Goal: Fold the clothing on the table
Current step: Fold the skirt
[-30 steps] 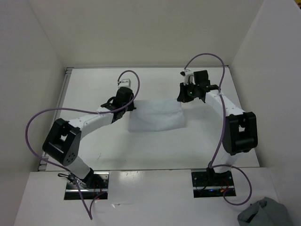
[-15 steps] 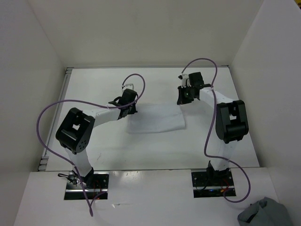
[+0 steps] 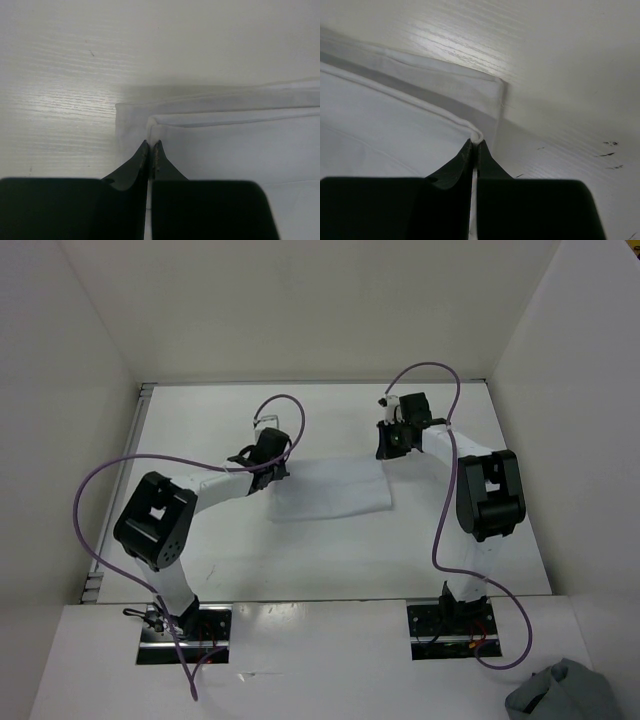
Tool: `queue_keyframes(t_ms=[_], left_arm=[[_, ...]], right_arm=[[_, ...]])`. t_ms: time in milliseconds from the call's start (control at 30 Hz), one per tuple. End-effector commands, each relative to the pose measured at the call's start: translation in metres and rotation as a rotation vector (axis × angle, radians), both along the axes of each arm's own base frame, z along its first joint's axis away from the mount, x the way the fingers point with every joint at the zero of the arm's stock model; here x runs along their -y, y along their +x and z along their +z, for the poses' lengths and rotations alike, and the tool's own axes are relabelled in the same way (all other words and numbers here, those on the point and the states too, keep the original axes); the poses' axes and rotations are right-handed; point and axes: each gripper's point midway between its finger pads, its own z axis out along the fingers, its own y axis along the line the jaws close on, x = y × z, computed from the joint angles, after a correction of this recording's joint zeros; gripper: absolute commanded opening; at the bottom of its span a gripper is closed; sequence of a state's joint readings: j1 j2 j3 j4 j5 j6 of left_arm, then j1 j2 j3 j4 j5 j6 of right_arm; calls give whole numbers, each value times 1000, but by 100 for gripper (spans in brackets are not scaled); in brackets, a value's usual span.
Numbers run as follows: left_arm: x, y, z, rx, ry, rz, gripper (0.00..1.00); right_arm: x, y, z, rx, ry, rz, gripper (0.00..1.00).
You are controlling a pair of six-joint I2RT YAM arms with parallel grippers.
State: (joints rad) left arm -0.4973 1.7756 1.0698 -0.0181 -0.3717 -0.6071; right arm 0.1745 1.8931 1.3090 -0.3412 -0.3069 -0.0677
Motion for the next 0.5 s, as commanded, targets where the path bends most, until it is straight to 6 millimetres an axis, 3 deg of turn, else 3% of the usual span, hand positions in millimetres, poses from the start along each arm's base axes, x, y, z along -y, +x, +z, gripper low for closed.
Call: queue_keyframes(t_ms=[0,67,167,300,333,367,400,433,467], left_arm=[[-18,5,26,85,12,81,0],[-22,6,35,114,7,105,0],[-27,7,25,93,20,114,0],[-25,10,-2,10,69,111,6],[-22,12,-13,-23,80,102,18],[-21,14,-17,-37,88,102,26],[-22,15,-19,-46,96,120,47],[-26,12,-24,-70,109,145,84],[-32,13,-20,-62,128,176,86]], right_arm=[[6,24,30,134,-24,-24,0],[1,24,32,144,-22,-15,0],[5,33,28,147,-47,-37,0],[8,38,16,102,-78,-84,20],[10,42,15,103,-86,-106,45],[13,42,15,105,-98,-115,52],[18,42,17,111,-113,-141,61],[21,43,19,128,-117,-164,78],[23,44,24,146,-120,-184,83]])
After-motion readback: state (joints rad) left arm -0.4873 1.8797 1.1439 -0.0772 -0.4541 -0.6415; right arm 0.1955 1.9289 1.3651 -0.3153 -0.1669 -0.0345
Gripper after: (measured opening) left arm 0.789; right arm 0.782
